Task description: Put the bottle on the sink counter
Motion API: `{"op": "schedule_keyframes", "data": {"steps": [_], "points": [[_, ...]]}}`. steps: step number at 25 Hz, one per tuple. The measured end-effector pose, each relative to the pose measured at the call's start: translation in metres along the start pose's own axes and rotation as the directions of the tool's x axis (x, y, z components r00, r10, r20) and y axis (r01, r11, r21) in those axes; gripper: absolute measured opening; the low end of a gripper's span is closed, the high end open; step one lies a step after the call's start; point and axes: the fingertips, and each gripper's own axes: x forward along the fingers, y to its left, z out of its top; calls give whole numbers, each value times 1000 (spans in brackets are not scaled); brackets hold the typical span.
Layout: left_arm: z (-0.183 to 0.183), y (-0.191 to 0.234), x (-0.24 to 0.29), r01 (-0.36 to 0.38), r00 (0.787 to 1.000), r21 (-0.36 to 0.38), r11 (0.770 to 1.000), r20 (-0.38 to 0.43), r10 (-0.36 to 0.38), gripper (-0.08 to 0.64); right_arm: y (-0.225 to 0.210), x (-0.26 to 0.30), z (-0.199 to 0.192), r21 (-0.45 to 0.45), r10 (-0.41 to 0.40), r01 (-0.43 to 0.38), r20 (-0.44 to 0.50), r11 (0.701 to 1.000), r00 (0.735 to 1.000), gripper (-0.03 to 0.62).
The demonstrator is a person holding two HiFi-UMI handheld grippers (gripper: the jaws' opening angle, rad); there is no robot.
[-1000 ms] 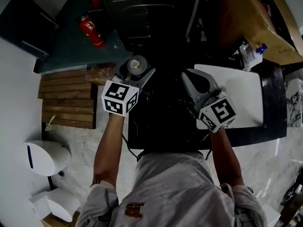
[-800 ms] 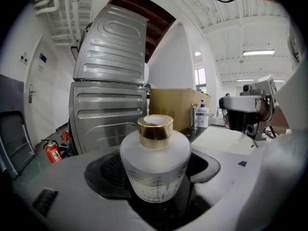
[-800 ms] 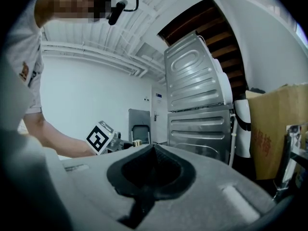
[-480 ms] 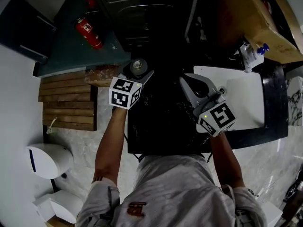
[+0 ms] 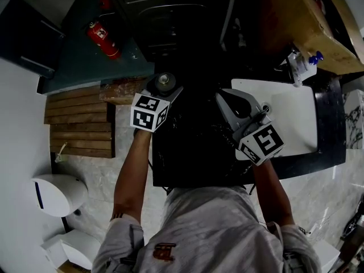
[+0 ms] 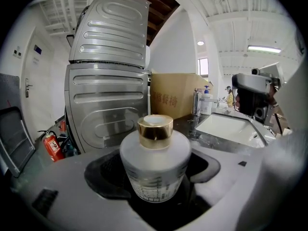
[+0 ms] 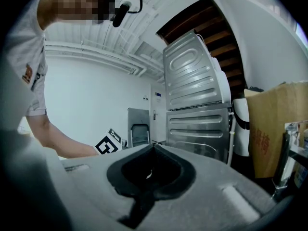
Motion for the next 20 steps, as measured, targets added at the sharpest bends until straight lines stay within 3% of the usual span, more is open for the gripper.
{"op": "schedule_keyframes", "data": {"steps": [13,20], "points": [[-6,-1,-1,20,999,25,999,-42,-19,331,4,1,0,-4,14,-14,-5,1000,1000,1],[1,-3,-9,8,1000,25,1000,13,-9,364,5,-5,1,-7,12,-12,-4,1000,1000,2]]}}
